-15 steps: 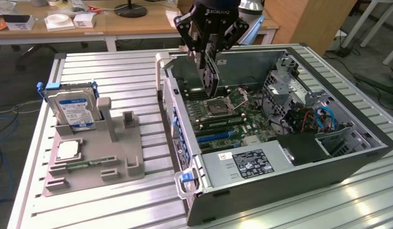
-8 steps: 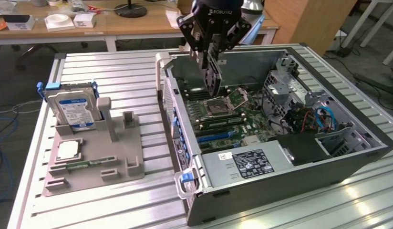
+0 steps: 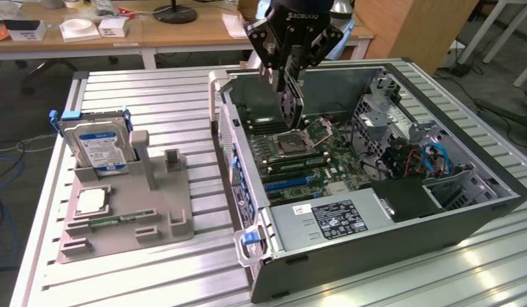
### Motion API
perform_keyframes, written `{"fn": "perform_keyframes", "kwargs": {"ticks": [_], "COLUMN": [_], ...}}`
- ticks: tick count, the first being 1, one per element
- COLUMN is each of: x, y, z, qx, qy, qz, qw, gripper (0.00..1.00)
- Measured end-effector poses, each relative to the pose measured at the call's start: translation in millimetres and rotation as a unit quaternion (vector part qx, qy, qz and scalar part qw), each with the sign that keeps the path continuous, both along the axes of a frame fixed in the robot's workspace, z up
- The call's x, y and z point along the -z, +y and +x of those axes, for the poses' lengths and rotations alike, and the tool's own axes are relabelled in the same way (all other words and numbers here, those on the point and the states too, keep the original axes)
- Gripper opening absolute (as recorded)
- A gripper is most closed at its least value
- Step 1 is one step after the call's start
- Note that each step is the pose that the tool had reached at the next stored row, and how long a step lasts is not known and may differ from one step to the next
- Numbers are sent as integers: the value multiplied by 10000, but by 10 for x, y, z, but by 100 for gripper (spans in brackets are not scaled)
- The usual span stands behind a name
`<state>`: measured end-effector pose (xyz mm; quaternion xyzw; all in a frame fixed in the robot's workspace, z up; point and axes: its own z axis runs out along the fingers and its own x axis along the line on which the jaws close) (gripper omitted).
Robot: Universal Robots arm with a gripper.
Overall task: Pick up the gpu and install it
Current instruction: 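Pick up the gpu and move the gpu toward the slot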
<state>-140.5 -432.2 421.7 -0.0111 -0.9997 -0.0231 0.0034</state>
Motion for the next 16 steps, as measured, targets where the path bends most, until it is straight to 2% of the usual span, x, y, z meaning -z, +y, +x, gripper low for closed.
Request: {"fn": "perform_keyframes", "kwargs": {"ticks": [16], "x": [0], "y": [0], "z": [185], "qx": [1], "qy": [0], "qz": [0], "qw": [10000], "gripper": [27]}}
